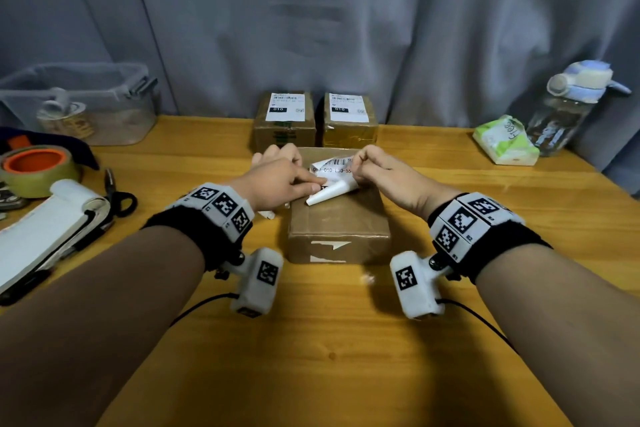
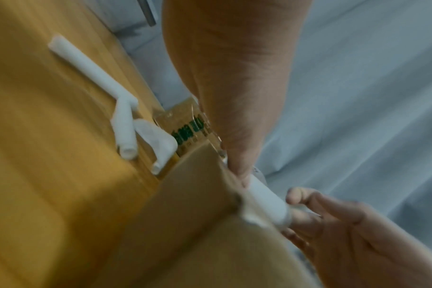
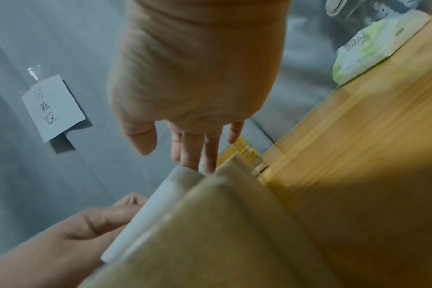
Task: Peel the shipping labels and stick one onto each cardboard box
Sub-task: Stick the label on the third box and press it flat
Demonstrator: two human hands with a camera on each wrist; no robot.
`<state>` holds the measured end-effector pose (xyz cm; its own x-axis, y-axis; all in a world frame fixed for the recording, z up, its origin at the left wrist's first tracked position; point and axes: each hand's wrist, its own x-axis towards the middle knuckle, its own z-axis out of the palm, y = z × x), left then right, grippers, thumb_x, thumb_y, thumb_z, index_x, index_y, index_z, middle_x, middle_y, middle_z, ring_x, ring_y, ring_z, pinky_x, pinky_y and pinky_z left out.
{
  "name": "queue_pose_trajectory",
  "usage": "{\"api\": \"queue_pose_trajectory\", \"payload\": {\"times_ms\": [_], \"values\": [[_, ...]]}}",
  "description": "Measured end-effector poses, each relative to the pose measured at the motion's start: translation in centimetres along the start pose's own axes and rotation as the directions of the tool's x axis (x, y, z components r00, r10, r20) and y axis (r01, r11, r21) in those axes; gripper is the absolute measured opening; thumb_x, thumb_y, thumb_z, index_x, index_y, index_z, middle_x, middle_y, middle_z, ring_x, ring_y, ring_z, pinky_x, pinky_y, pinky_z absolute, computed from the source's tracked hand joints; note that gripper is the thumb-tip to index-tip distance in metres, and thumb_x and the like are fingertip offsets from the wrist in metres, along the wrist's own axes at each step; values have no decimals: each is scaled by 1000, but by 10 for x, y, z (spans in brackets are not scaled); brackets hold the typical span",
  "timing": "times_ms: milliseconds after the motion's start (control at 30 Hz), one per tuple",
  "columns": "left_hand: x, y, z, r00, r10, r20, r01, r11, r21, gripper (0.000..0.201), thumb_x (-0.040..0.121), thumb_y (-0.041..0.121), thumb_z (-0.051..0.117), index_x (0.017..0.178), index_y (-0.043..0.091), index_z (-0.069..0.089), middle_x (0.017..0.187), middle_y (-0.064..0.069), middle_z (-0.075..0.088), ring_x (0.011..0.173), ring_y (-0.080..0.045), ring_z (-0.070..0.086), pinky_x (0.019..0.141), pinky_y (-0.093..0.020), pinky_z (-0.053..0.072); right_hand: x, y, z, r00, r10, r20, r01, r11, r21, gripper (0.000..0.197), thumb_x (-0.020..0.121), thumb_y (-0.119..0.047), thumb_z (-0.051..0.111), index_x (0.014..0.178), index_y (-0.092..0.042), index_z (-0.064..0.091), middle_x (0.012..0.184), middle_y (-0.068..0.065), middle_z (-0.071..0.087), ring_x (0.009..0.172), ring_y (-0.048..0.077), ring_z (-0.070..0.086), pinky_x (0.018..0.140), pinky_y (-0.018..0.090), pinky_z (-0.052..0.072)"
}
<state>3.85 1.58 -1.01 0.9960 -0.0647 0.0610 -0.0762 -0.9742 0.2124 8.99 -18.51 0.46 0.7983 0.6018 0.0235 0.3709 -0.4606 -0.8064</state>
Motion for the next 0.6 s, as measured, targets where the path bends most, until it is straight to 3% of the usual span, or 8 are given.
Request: {"api": "queue_pose_trajectory", "payload": {"times_ms": [67,167,267,400,533,600], "values": [[0,-2,-2,1000,6,-9,-6,1000,16,33,87,54,49,118,47,58,100,6,37,100,-18,34,83,-32,24,-3,7,-3,1000,11,-11,-10,997,82,10,92,-15,48,88,-22,54,90,0,59,91,14,54,87,31,45],[5,10,1,997,32,-63,-29,999,46,33,86,53,52,115,42,63,98,6,34,96,-17,31,84,-33,26,-3,11,-1,1000,15,-24,-12,993,121,10,93,-15,47,94,-19,57,91,2,61,92,16,57,85,28,46],[10,21,7,996,29,-80,-23,997,74,34,86,53,53,117,42,60,99,4,30,94,-16,29,85,-33,26,-2,12,0,999,25,-40,-18,986,167,13,96,-17,45,99,-16,58,84,3,62,85,16,58,75,23,46],[6,19,6,999,9,32,-11,996,84,50,81,66,47,128,47,49,102,3,29,98,-16,29,87,-33,27,-2,10,4,997,36,-62,-23,981,191,21,98,-14,38,103,-10,58,77,10,67,74,16,60,64,16,49],[1,15,7,996,-5,84,-2,997,77,62,75,75,44,132,52,41,105,5,29,102,-16,31,95,-36,30,14,15,11,991,-72,-112,42,967,-252,12,91,-22,57,90,-19,68,76,-1,67,77,18,61,79,38,53],[0,15,7,996,-14,93,7,997,82,63,72,77,44,131,54,39,106,4,30,103,-18,32,97,-37,30,20,17,14,993,-62,-97,24,938,-346,6,86,-28,65,83,-26,69,71,-7,63,70,12,57,73,36,49]]}}
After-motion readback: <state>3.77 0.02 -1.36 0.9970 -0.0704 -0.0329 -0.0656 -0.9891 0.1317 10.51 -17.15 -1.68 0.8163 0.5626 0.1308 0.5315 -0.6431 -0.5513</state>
